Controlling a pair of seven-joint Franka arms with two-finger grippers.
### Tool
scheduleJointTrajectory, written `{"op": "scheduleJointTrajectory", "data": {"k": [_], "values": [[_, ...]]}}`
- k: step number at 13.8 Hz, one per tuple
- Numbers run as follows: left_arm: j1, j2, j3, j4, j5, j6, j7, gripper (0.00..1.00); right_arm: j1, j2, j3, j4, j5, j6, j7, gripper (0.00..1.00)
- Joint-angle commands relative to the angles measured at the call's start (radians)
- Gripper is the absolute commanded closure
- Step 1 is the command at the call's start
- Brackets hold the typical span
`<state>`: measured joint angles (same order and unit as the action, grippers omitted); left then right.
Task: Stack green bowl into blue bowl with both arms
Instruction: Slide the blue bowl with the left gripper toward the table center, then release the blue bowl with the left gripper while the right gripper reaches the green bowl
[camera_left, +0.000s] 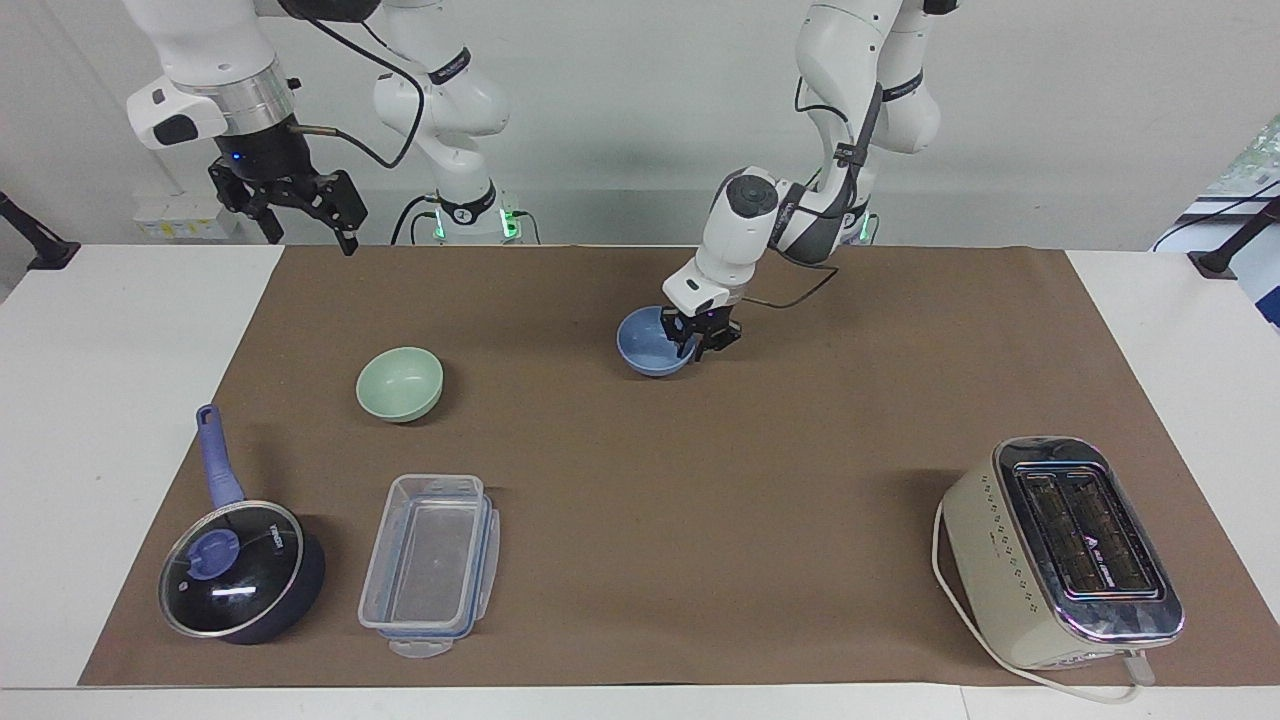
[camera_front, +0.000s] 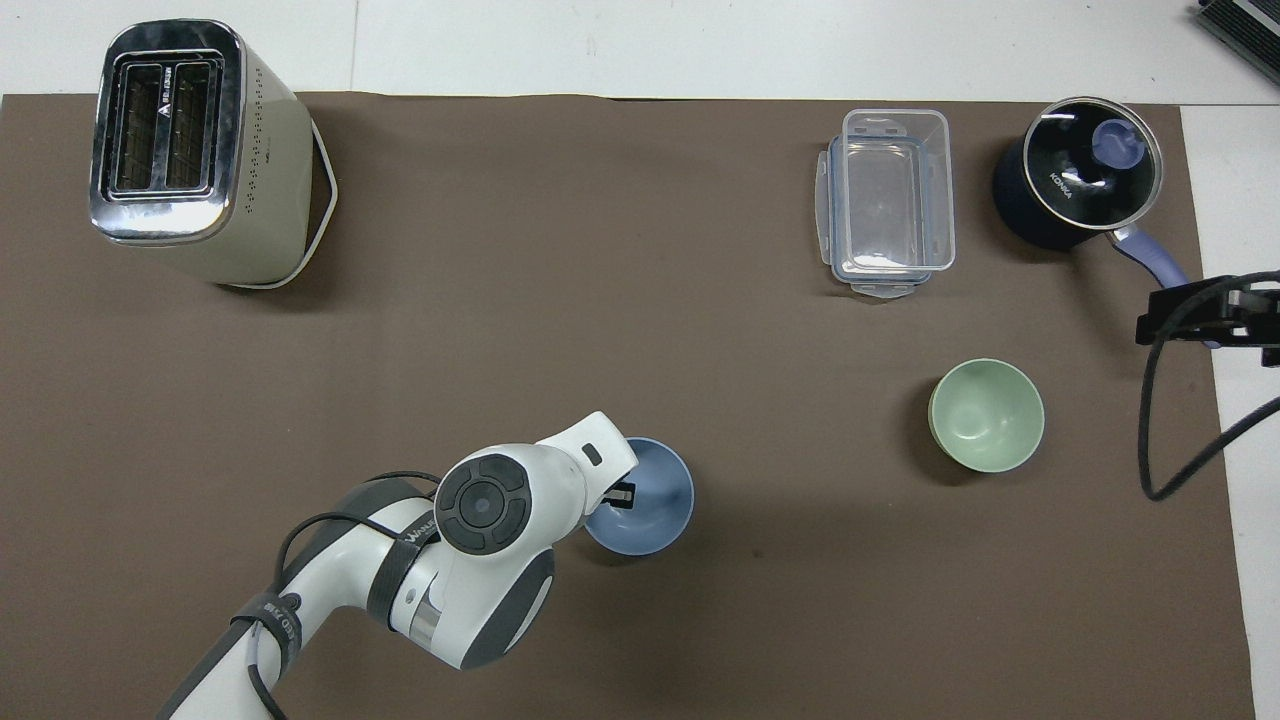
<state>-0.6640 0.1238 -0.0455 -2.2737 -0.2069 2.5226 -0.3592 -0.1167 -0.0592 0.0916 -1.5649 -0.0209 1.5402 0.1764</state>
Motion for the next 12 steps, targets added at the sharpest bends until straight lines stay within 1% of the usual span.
{"op": "scheduleJointTrajectory", "data": {"k": [1, 2, 4, 5, 7, 9, 10, 12], "values": [[0.065, -0.038, 0.012, 0.069, -0.011, -0.143, 0.017, 0.00, -0.018, -0.010, 0.003, -0.046, 0.006, 0.052, -0.041, 0.00], [0.101, -0.038, 0.010, 0.112, -0.008, -0.198, 0.014, 0.00, -0.026, -0.010, 0.003, -0.069, 0.006, 0.092, -0.052, 0.00], [0.150, -0.046, 0.012, 0.189, -0.008, -0.305, 0.008, 0.00, -0.046, -0.002, 0.003, -0.107, 0.006, 0.124, -0.092, 0.00], [0.173, -0.049, 0.010, 0.219, -0.008, -0.352, 0.008, 0.00, -0.050, 0.001, 0.003, -0.134, 0.006, 0.162, -0.101, 0.00], [0.211, -0.055, 0.012, 0.256, 0.000, -0.421, 0.013, 0.00, -0.052, 0.002, 0.003, -0.200, 0.007, 0.233, -0.103, 0.00], [0.251, -0.073, 0.019, 0.270, 0.071, -0.444, 0.028, 0.00, -0.066, 0.007, 0.003, -0.295, 0.007, 0.309, -0.104, 0.00], [0.300, -0.082, 0.019, 0.287, 0.090, -0.473, 0.055, 0.00, -0.075, 0.012, 0.003, -0.349, 0.007, 0.361, -0.119, 0.00], [0.384, -0.082, 0.022, 0.363, 0.090, -0.574, 0.185, 0.00, -0.089, 0.038, 0.003, -0.424, 0.007, 0.440, -0.173, 0.00]]}}
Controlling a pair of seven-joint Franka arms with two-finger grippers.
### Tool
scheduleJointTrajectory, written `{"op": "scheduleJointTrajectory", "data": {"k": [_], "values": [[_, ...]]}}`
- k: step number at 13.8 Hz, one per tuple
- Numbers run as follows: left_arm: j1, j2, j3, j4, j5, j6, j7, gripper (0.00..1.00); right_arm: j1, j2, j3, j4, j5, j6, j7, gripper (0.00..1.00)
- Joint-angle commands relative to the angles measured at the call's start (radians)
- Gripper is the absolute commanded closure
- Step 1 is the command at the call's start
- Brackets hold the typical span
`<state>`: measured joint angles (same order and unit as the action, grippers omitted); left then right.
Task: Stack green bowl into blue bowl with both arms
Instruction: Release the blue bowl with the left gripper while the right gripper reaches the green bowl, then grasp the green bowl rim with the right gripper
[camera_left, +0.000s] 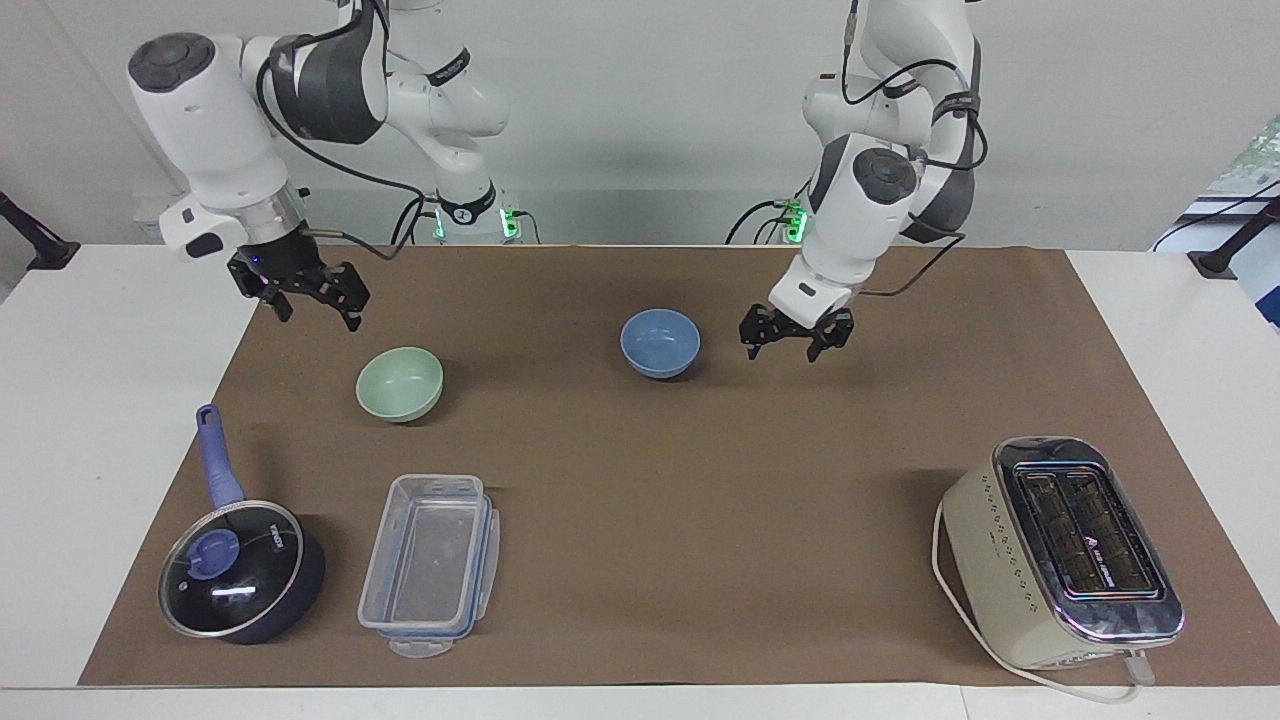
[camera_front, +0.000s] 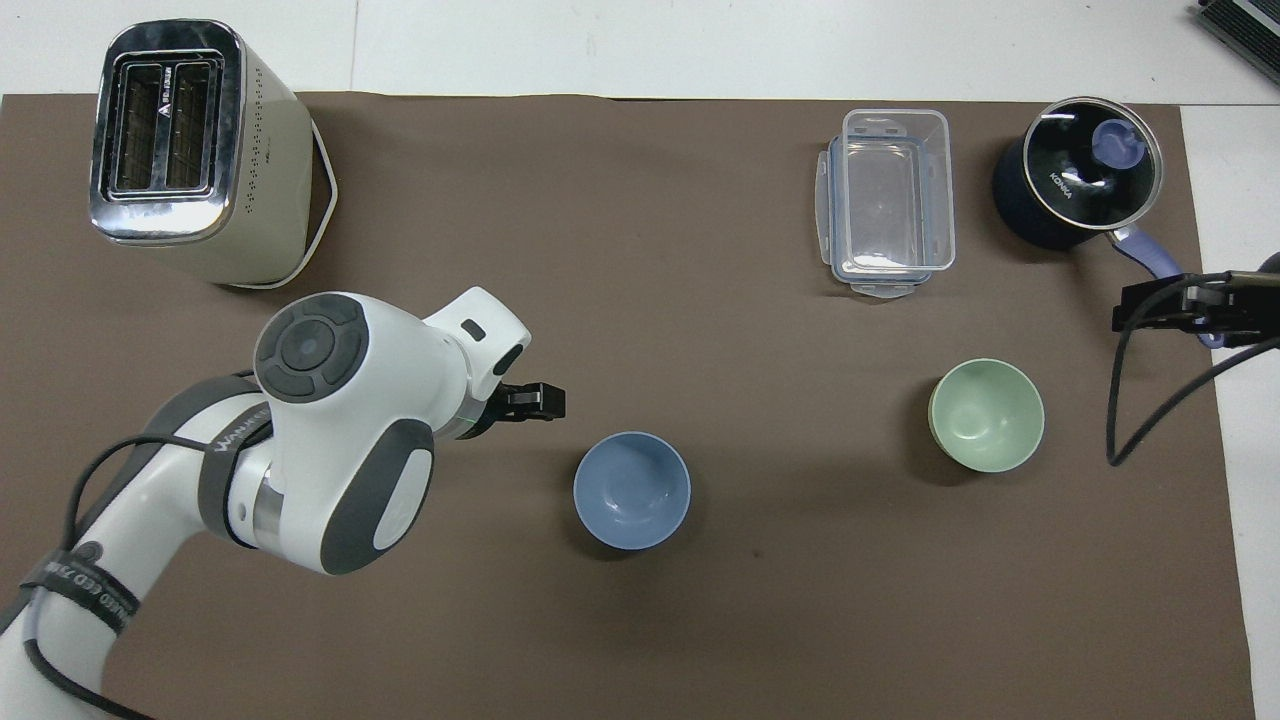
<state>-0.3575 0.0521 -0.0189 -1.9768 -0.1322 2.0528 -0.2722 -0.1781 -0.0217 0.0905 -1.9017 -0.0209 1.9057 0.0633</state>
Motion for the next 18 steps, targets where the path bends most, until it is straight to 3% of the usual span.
{"op": "scheduleJointTrajectory", "data": {"k": [1, 5, 8, 11, 17, 18], "values": [[0.124, -0.009, -0.004, 0.102, 0.016, -0.152, 0.161, 0.00, -0.032, 0.024, 0.005, -0.115, 0.009, 0.093, -0.068, 0.00], [0.230, -0.009, -0.001, 0.212, 0.083, -0.264, 0.307, 0.00, -0.046, 0.072, 0.005, -0.215, 0.009, 0.217, -0.092, 0.00], [0.245, -0.003, 0.000, 0.312, 0.141, -0.371, 0.309, 0.00, -0.084, 0.085, 0.005, -0.286, 0.007, 0.347, -0.169, 0.00], [0.255, -0.008, 0.004, 0.392, 0.164, -0.485, 0.312, 0.00, -0.092, 0.112, 0.005, -0.310, 0.007, 0.369, -0.174, 0.00], [0.287, -0.025, 0.004, 0.412, 0.163, -0.537, 0.361, 0.00, -0.092, 0.112, 0.005, -0.364, 0.007, 0.414, -0.215, 0.00], [0.288, -0.025, 0.004, 0.412, 0.161, -0.534, 0.358, 0.00, -0.093, 0.114, 0.005, -0.373, 0.007, 0.411, -0.229, 0.08]]}}
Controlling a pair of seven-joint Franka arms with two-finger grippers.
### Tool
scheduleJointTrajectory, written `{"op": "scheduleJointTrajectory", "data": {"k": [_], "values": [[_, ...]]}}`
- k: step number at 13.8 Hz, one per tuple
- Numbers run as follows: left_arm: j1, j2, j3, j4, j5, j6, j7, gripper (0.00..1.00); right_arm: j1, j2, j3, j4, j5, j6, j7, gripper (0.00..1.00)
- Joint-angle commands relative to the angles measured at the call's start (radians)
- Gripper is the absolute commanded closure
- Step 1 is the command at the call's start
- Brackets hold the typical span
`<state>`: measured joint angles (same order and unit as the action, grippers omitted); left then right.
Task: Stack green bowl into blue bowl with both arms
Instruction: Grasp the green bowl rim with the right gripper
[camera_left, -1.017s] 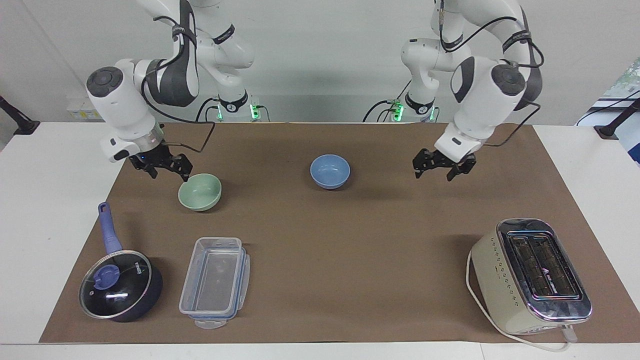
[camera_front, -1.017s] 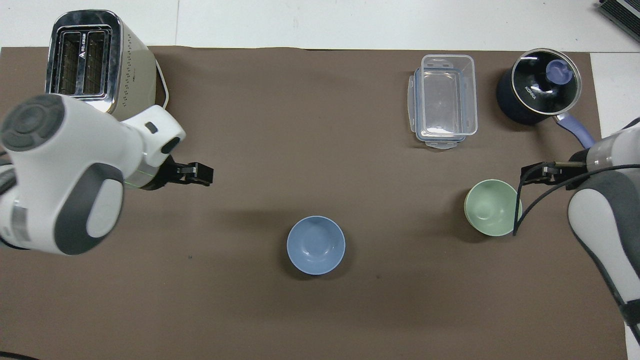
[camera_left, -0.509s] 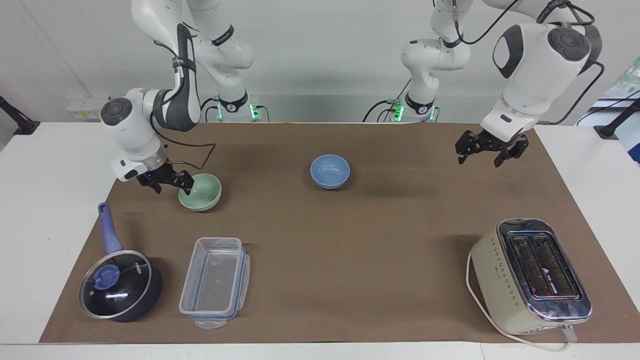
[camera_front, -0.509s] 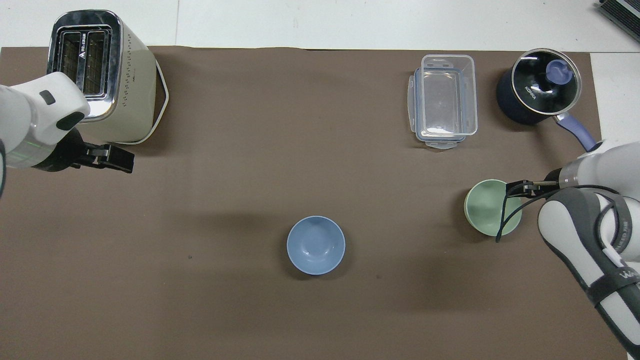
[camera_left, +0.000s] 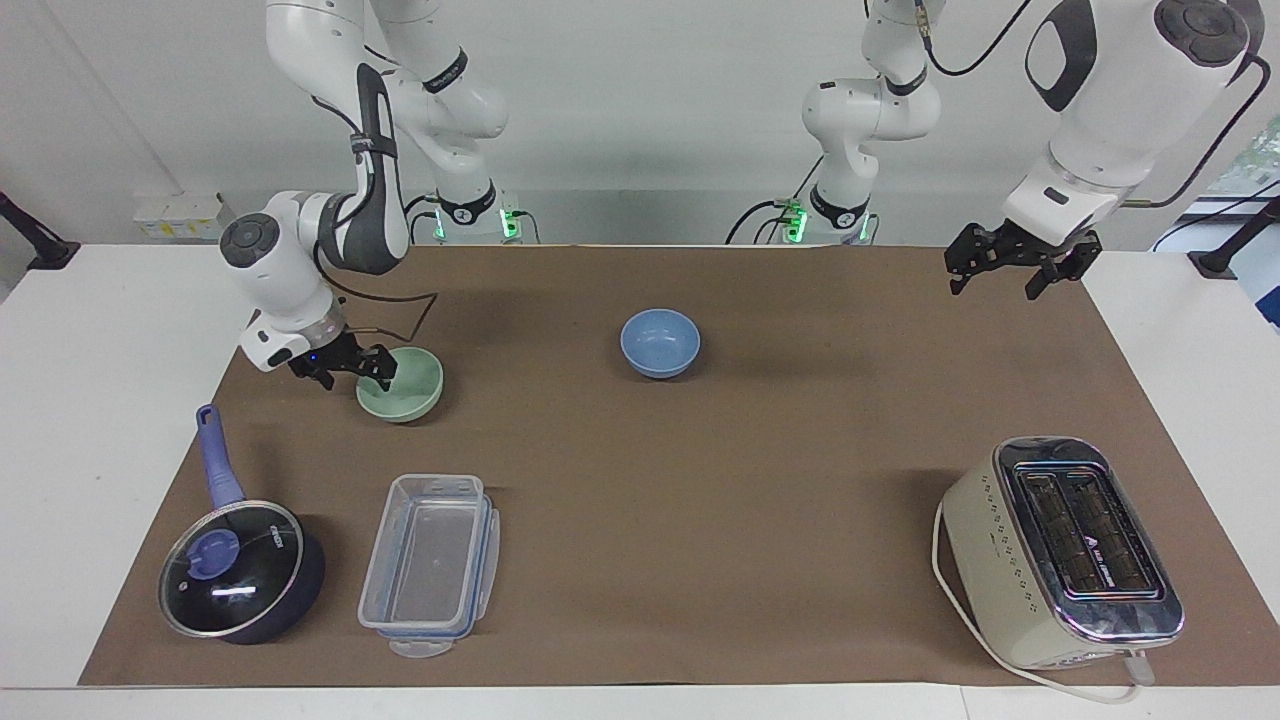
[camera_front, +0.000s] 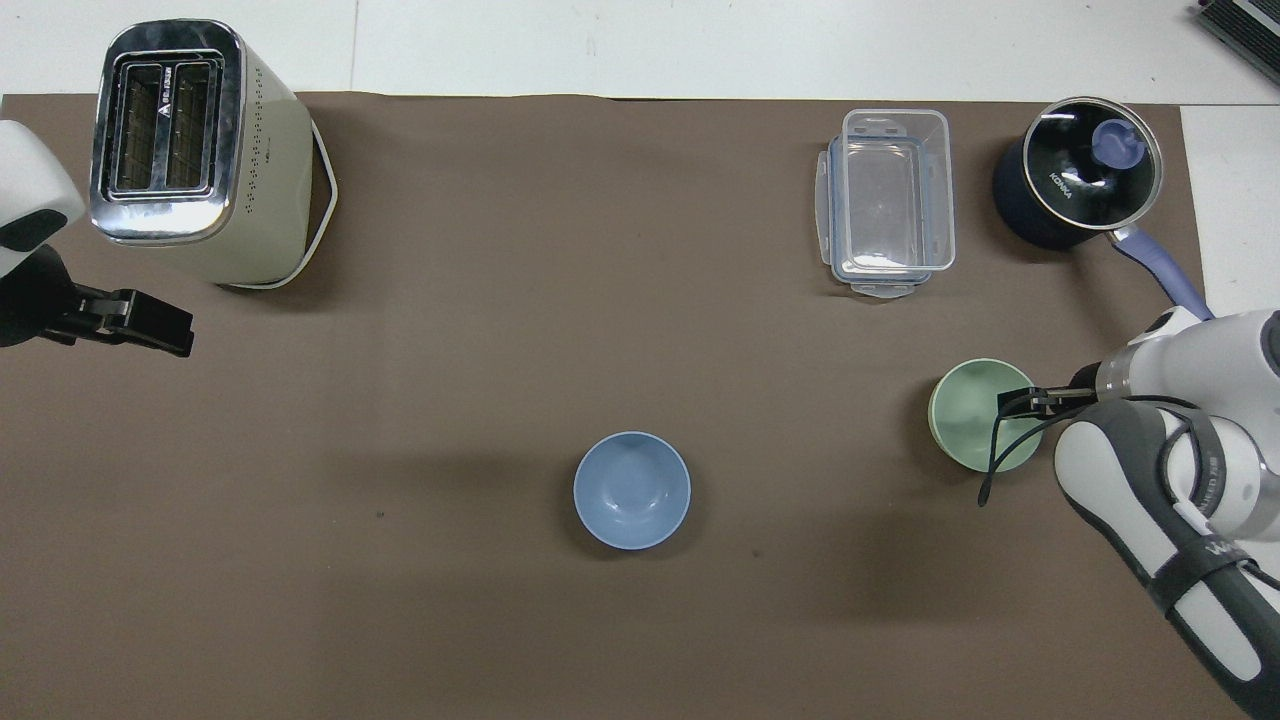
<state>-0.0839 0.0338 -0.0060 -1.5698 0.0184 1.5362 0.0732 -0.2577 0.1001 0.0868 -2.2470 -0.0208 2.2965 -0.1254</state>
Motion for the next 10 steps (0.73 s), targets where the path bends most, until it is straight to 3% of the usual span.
{"op": "scheduleJointTrajectory", "data": {"k": [1, 2, 5, 10], "values": [[0.015, -0.006, -0.009, 0.005, 0.011, -0.018, 0.014, 0.00, -0.014, -0.008, 0.008, -0.037, 0.007, 0.021, -0.068, 0.21], [0.015, -0.006, -0.009, 0.005, 0.011, -0.018, 0.014, 0.00, -0.018, -0.008, 0.010, -0.037, 0.007, 0.020, -0.078, 0.37], [0.015, -0.006, -0.009, 0.005, 0.011, -0.018, 0.014, 0.00, -0.023, -0.008, 0.010, -0.028, 0.086, 0.009, -0.080, 1.00], [0.015, -0.006, -0.009, 0.005, 0.011, -0.018, 0.014, 0.00, -0.015, -0.025, 0.010, 0.033, 0.094, -0.090, -0.079, 1.00]]}}
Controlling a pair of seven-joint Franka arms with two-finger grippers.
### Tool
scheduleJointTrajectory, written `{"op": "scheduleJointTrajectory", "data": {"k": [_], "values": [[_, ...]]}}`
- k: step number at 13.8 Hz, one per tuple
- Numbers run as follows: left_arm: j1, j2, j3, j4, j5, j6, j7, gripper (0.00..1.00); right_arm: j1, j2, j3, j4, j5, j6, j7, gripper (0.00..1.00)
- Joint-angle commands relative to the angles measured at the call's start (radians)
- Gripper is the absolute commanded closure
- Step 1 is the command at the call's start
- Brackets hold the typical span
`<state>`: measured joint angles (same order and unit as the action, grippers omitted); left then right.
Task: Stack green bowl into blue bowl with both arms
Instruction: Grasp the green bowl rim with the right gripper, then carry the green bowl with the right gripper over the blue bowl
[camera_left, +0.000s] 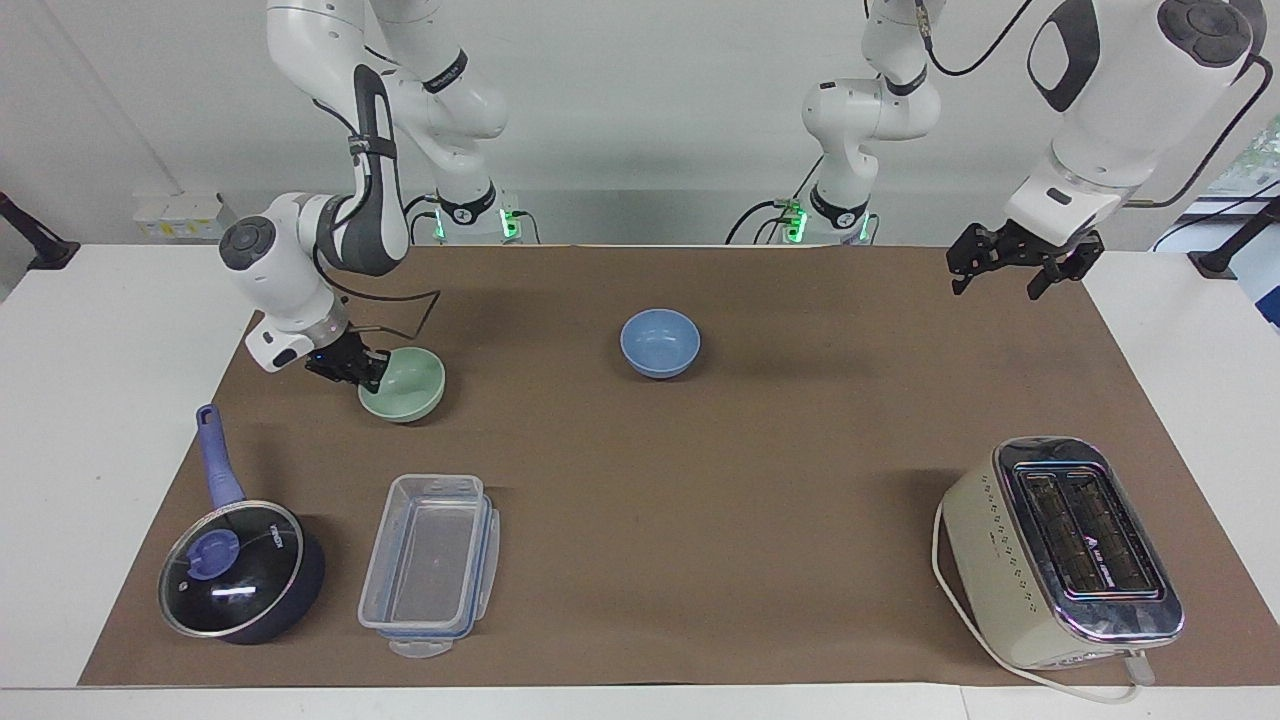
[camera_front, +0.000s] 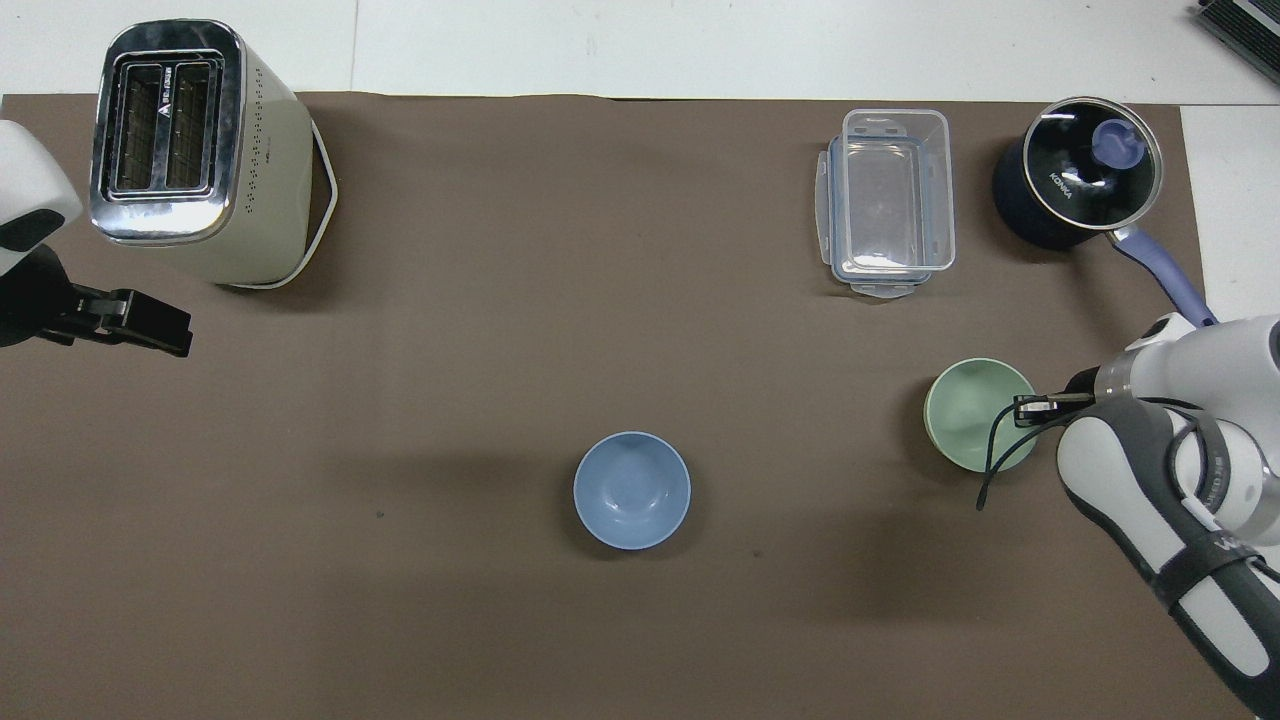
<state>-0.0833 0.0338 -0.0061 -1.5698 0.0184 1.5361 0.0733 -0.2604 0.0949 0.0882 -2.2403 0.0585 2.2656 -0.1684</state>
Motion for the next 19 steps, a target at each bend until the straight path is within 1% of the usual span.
{"op": "scheduleJointTrajectory", "data": {"k": [1, 4, 5, 7, 10, 12, 14, 16, 19], "values": [[0.014, -0.006, -0.009, 0.005, 0.011, -0.017, 0.014, 0.00, -0.010, -0.030, 0.008, 0.047, 0.015, -0.096, -0.034, 1.00], [0.014, -0.006, -0.009, 0.005, 0.011, -0.017, 0.014, 0.00, -0.003, -0.090, 0.018, 0.079, 0.026, -0.216, -0.037, 1.00], [0.014, -0.005, -0.009, 0.005, 0.011, -0.017, 0.014, 0.00, 0.004, -0.112, 0.018, 0.080, 0.052, -0.250, -0.037, 1.00], [0.014, -0.006, -0.009, 0.005, 0.011, -0.017, 0.014, 0.00, 0.053, -0.159, 0.018, 0.080, 0.092, -0.297, -0.030, 1.00], [0.014, -0.005, -0.009, 0.007, 0.011, -0.017, 0.014, 0.00, 0.147, -0.211, 0.018, 0.082, 0.095, -0.340, -0.001, 1.00], [0.014, -0.006, -0.009, 0.007, 0.011, -0.017, 0.014, 0.00, 0.238, -0.224, 0.019, 0.085, 0.095, -0.340, 0.097, 1.00], [0.014, -0.006, -0.009, 0.005, 0.011, -0.017, 0.014, 0.00, 0.352, -0.224, 0.019, 0.100, 0.095, -0.331, 0.254, 1.00], [0.014, -0.006, -0.009, 0.007, 0.011, -0.017, 0.014, 0.00, 0.449, -0.208, 0.019, 0.139, 0.095, -0.317, 0.407, 1.00], [0.014, -0.006, -0.009, 0.005, 0.011, -0.017, 0.014, 0.00, 0.556, -0.176, 0.019, 0.183, 0.096, -0.299, 0.554, 1.00]]}}
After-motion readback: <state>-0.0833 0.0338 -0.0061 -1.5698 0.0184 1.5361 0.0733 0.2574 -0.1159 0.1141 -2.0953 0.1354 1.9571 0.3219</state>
